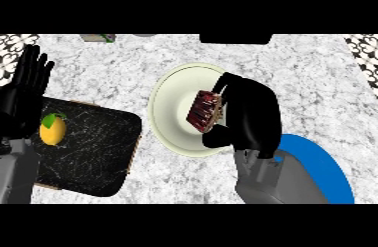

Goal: Pick the cupcake from the plate and place it in the bowl

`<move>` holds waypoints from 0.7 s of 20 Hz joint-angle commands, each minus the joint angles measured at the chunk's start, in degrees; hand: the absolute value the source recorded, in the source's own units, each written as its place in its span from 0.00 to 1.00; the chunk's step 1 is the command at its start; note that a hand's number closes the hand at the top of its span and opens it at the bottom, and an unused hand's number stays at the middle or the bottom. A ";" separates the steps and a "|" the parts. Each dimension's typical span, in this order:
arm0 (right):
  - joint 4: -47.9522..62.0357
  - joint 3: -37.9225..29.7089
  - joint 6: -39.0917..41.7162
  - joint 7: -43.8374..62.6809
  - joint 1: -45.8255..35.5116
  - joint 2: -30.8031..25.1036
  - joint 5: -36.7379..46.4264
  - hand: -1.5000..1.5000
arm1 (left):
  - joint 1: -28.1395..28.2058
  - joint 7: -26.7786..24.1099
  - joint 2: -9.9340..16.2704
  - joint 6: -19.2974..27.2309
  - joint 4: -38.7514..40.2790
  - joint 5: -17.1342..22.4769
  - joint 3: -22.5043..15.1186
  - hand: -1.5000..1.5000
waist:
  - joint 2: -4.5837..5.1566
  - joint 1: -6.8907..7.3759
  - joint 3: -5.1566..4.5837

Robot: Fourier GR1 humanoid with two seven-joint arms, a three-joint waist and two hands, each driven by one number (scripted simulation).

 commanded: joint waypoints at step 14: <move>23.44 -4.17 -39.93 -6.67 0.95 0.39 -8.97 0.00 | -2.49 -0.07 0.15 0.93 1.41 -1.46 -0.26 0.50 | 0.29 -0.37 0.20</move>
